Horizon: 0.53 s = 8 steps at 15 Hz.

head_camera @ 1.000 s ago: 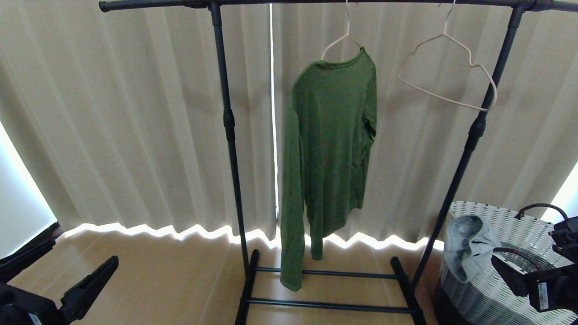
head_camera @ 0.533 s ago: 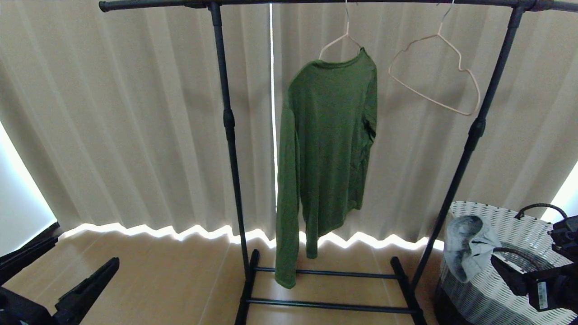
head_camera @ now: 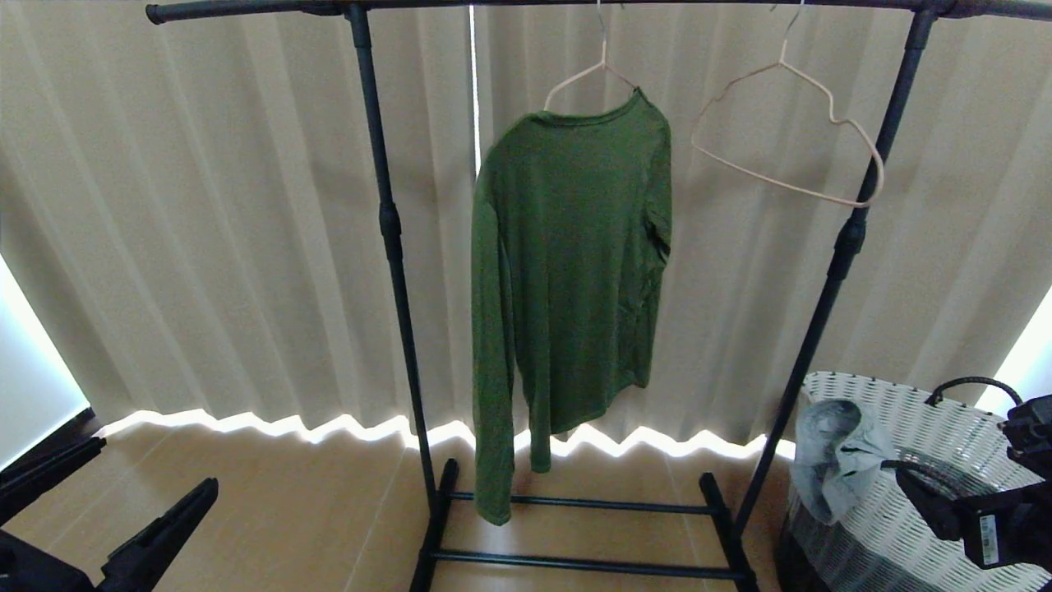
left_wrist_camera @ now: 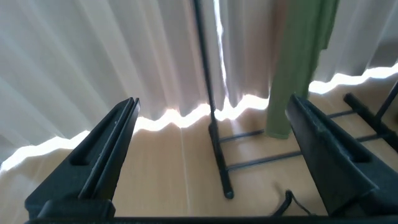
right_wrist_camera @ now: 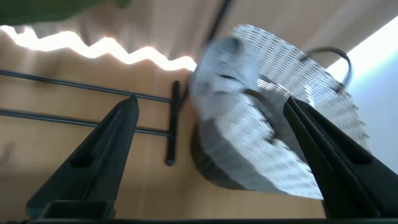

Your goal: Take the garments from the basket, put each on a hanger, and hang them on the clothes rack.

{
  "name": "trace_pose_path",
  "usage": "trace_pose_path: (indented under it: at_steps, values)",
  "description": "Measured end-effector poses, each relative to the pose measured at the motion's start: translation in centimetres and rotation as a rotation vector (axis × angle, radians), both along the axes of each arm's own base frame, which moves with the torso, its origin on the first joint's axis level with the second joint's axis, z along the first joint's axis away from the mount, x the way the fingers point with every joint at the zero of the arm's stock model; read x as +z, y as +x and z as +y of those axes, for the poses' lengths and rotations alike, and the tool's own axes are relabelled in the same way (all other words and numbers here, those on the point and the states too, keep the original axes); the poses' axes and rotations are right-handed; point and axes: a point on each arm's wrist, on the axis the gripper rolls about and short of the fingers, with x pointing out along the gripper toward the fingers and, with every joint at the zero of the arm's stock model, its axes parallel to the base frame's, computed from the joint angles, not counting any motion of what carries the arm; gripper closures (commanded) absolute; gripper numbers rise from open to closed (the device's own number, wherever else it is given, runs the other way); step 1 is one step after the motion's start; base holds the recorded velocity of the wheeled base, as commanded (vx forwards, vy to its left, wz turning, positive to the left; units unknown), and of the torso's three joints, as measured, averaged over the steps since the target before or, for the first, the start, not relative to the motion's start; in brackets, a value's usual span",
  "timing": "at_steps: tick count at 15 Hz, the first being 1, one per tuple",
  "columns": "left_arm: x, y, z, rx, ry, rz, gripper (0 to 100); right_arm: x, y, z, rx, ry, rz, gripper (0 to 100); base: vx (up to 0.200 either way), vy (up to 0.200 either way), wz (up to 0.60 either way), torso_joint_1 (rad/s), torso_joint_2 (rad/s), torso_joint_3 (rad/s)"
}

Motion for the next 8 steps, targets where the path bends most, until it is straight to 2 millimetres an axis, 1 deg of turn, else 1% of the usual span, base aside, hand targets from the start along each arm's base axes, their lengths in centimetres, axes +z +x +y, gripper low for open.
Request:
trace_pose_path:
  at_steps: [8]
  values:
    - [-0.18, -0.06, 0.0, -0.003, 0.003, 0.004, 0, -0.03, -0.01, 0.0, 0.0, 0.0, 0.002, 0, 0.0, -0.2, 0.0, 0.002, 0.0, 0.002]
